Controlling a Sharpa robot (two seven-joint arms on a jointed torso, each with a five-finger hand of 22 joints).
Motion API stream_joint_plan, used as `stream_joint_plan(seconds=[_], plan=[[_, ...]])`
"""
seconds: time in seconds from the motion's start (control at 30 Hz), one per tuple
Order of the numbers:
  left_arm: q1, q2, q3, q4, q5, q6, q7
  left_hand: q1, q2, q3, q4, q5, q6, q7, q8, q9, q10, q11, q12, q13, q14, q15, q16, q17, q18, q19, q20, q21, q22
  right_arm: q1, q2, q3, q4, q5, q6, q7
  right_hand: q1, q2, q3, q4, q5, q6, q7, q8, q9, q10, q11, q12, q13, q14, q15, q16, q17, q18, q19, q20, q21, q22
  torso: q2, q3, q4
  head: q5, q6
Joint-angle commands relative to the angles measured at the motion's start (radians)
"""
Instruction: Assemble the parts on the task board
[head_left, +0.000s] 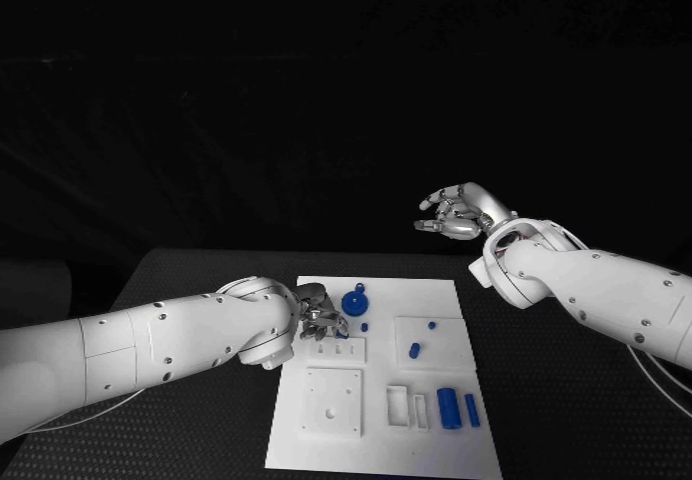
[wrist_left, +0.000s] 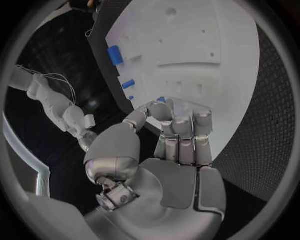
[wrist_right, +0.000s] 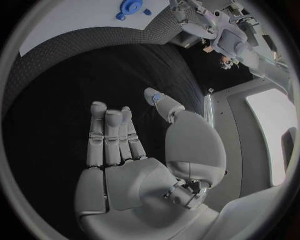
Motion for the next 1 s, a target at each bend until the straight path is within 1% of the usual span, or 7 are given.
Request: stream_joint_plan(seconds=[0.03,0.17,0.37,0.43,0.73,0.9,1.0], plan=[[-0.009,0.007,0.001,-0.003,-0.042,0.017,-0.016,-0.005,0.007,0.009,-0.001,0.007,0.166,-0.096,0.004,0.311,-0.005,-0.013,0.006,0.002,0.042,-0.055,0.005,-0.001,0.01,0.008,-0.131,0.004,0.009,0.001,0.002,0.001,0.001,0.021,-0.002,0.017,-0.001,0.008,-0.006,0.001,0.007,0.0,0.006,-0.006,-0.002,-0.005,0.0,0.004,-0.002,-0.007,0.001,-0.005,-0.001,0.014,-0.005,0.001,-0.007,0.016,0.0,0.0012,0.0007,0.004,-0.007],[-0.016,0.012,0.001,-0.008,-0.064,0.016,-0.015,-0.012,0.005,0.011,0.0,0.024,0.175,-0.1,0.008,0.323,-0.006,-0.016,0.028,0.009,0.047,-0.057,0.019,-0.001,0.011,0.015,-0.131,0.007,0.01,0.001,0.004,0.001,0.0,0.021,-0.001,0.016,-0.001,0.011,-0.008,0.0,0.014,0.0,0.006,-0.005,-0.002,-0.005,0.0,0.006,-0.005,-0.007,0.002,-0.004,-0.002,0.014,-0.005,0.001,-0.008,0.017,0.0,-0.0005,-0.0003,0.006,-0.01],[-0.025,0.021,0.001,-0.022,-0.07,0.021,-0.017,-0.019,0.006,0.014,0.0,0.038,0.183,-0.103,0.01,0.332,-0.01,-0.018,0.048,0.014,0.048,-0.06,0.031,-0.004,0.013,0.019,-0.13,0.01,0.012,0.002,0.005,0.001,0.0,0.021,0.002,0.014,-0.001,0.014,-0.012,-0.001,0.029,0.0,0.006,-0.005,-0.004,-0.007,0.0,0.01,-0.012,-0.008,0.002,-0.002,-0.005,0.014,-0.004,0.002,-0.009,0.017,0.0,0.0006,-0.0017,0.01,-0.014],[-0.03,0.022,0.001,-0.024,-0.078,0.023,-0.017,-0.02,0.007,0.015,0.0,0.039,0.183,-0.103,0.01,0.334,-0.01,-0.019,0.051,0.015,0.048,-0.06,0.033,-0.004,0.013,0.02,-0.13,0.01,0.012,0.002,0.005,0.001,0.0,0.021,0.002,0.015,-0.001,0.014,-0.012,-0.001,0.029,0.0,0.006,-0.005,-0.004,-0.007,0.0,0.01,-0.012,-0.008,0.002,-0.002,-0.005,0.014,-0.004,0.002,-0.009,0.017,0.0,-0.0007,-0.0014,0.01,-0.016],[-0.051,0.025,0.001,-0.037,-0.09,0.03,-0.016,-0.026,0.009,0.016,0.0,0.041,0.19,-0.105,0.012,0.34,-0.012,-0.021,0.066,0.019,0.049,-0.061,0.043,-0.006,0.015,0.023,-0.129,0.013,0.014,0.002,0.006,0.001,0.0,0.021,0.003,0.013,-0.002,0.015,-0.014,-0.002,0.035,0.0,0.006,-0.005,-0.005,-0.008,0.0,0.013,-0.015,-0.008,0.002,-0.001,-0.007,0.014,-0.004,0.002,-0.01,0.017,0.001,-0.0015,-0.0004,0.012,-0.02],[-0.053,0.022,0.001,-0.039,-0.091,0.034,-0.014,-0.03,0.011,0.016,0.001,0.042,0.193,-0.106,0.013,0.343,-0.013,-0.021,0.073,0.02,0.05,-0.062,0.047,-0.006,0.016,0.024,-0.129,0.015,0.015,0.002,0.006,0.001,-0.002,0.021,0.005,0.013,-0.002,0.016,-0.014,-0.002,0.037,0.0,0.006,-0.005,-0.005,-0.008,0.0,0.014,-0.017,-0.008,0.002,-0.001,-0.007,0.014,-0.004,0.002,-0.01,0.018,0.0,-0.0031,-0.0002,0.011,-0.022],[-0.054,0.019,0.001,-0.039,-0.091,0.035,-0.014,-0.032,0.011,0.016,0.001,0.041,0.195,-0.107,0.014,0.344,-0.013,-0.022,0.077,0.021,0.05,-0.062,0.05,-0.007,0.016,0.024,-0.129,0.015,0.015,0.002,0.006,0.001,-0.002,0.021,0.005,0.012,-0.002,0.016,-0.015,-0.002,0.038,0.0,0.006,-0.005,-0.005,-0.008,0.0,0.014,-0.018,-0.008,0.002,0.0,-0.007,0.014,-0.004,0.002,-0.01,0.018,0.0,-0.0028,0.0001,0.011,-0.023]])
